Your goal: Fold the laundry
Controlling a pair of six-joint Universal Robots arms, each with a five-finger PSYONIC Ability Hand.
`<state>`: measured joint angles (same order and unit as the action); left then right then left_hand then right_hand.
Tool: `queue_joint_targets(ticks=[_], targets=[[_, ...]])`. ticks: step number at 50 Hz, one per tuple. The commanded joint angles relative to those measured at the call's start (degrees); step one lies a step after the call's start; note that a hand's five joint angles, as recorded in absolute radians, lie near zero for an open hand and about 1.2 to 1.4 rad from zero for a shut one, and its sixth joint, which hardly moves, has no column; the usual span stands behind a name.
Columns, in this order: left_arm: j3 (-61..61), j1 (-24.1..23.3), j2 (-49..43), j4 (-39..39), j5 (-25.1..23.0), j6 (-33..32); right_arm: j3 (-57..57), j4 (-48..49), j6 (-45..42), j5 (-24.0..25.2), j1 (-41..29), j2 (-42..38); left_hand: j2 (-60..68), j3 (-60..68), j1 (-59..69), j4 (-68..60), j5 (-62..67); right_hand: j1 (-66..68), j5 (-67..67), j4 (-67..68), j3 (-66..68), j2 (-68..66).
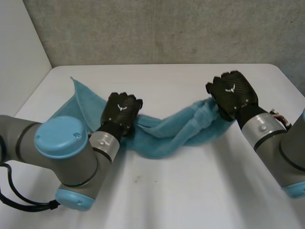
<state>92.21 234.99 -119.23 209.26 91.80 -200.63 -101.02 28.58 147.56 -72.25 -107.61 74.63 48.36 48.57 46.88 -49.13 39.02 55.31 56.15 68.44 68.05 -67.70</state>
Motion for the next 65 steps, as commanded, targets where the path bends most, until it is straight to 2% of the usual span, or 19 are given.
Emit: queue_joint_targets(ticks=[1,2,4,11,17,19,27,31,34,43,46,48,65], targets=[[-0.8,-0.4,0.0,-0.1,1.4,0.3,0.1,-1.3,-2.1,-10.8,0.3,-1.2,-17.8,-18.0,-16.3,18.6,-18.5,24.7,13.9,11.6,12.0,-12.3],[-0.6,-0.3,1.1,-0.3,1.4,0.5,0.1,-1.3,-2.1,-10.8,0.3,-1.2,-23.1,-23.3,-21.6,23.9,-23.8,24.7,13.9,11.6,12.0,-12.3],[0.4,-0.1,3.9,-0.3,1.5,0.3,0.9,-1.3,-2.0,-14.0,0.2,-2.5,-36.9,-37.1,-35.4,37.7,-37.6,24.7,13.9,11.6,12.0,-12.3],[4.5,2.1,9.3,-0.5,1.5,0.5,1.5,-1.3,-2.3,-15.9,1.2,-5.0,-38.1,-38.4,-36.7,38.9,-38.8,24.7,13.9,11.6,12.0,-12.3],[9.6,7.6,14.2,-4.7,1.4,0.6,2.0,-1.3,-2.1,-16.1,3.9,-6.4,-38.0,-38.2,-36.5,38.7,-38.6,24.7,13.9,11.6,12.0,-12.3],[11.3,10.6,15.3,-8.3,1.4,1.0,2.1,-1.3,-2.1,-16.1,4.1,-6.4,-37.1,-37.4,-35.7,37.9,-37.8,24.7,13.9,11.6,12.0,-12.3],[13.8,17.9,15.7,-18.4,1.3,2.8,2.1,-1.4,-2.1,-16.1,4.2,-7.4,-36.0,-36.2,-34.5,36.7,-36.6,24.7,13.9,11.6,12.0,-12.3],[13.9,22.5,15.0,-18.2,1.0,4.3,2.1,-1.4,-2.1,-16.1,4.1,-8.2,-36.0,-36.2,-34.5,36.7,-36.6,24.7,13.9,11.6,12.0,-12.3],[13.2,24.1,12.8,-16.4,1.0,4.9,2.1,-1.4,-2.2,-16.1,3.7,-8.4,-35.6,-35.8,-34.1,36.4,-36.3,24.7,13.9,11.6,12.0,-12.3],[11.2,25.3,6.8,-10.8,1.0,5.1,1.6,-1.6,-2.3,-16.1,3.5,-9.2,-34.6,-34.8,-33.1,35.4,-35.3,24.7,13.9,11.6,12.0,-12.3],[9.9,25.3,5.1,-8.4,1.0,5.0,1.5,-1.6,-2.3,-16.0,3.5,-9.2,-32.8,-33.0,-31.3,33.5,-33.4,24.7,13.9,11.6,12.0,-12.3],[8.5,25.3,3.4,-7.0,1.0,5.0,1.4,-1.6,-2.3,-16.0,3.5,-9.2,-27.2,-27.5,-25.8,28.0,-27.9,24.7,13.9,11.6,12.0,-12.3],[1.3,25.4,-3.9,-6.3,1.0,4.5,1.1,-1.6,-2.3,-16.0,3.5,-9.2,-23.0,-23.2,-21.5,23.8,-23.7,24.7,13.9,11.6,12.0,-12.3]])
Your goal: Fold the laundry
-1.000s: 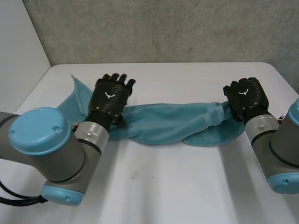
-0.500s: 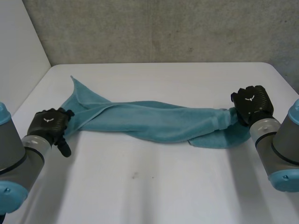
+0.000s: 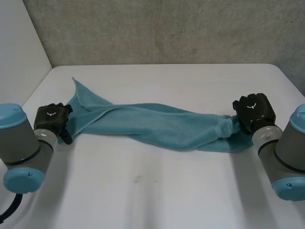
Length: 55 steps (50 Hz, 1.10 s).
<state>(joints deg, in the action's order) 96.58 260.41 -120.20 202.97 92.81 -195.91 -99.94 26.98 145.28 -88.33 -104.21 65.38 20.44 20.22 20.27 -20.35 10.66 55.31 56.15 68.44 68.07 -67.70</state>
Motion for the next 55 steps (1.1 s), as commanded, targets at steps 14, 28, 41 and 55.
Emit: queue_joint_targets(ticks=[14,28,41,55], targets=[[-9.2,0.0,-8.0,0.0,0.0,-0.6,0.1,0.0,-0.1,0.1,0.5,0.0,14.2,14.4,14.3,-14.2,13.9,24.7,13.8,11.6,11.9,-12.3],[-13.2,0.0,-11.5,0.1,-0.1,-0.6,0.1,0.0,-0.2,0.1,0.6,0.0,33.1,33.3,33.3,-33.2,32.9,24.7,13.8,11.6,11.9,-12.3],[-12.2,0.5,-5.2,-0.1,0.7,-0.5,0.7,0.0,0.0,0.0,0.7,0.1,59.6,59.8,59.7,-59.6,59.3,24.7,13.8,11.6,11.9,-12.3],[0.8,2.5,19.0,-5.8,-0.8,-0.8,4.9,-14.1,-2.9,3.5,4.3,9.5,59.6,59.8,59.7,-59.6,59.3,24.7,13.8,11.6,11.9,-12.3]])
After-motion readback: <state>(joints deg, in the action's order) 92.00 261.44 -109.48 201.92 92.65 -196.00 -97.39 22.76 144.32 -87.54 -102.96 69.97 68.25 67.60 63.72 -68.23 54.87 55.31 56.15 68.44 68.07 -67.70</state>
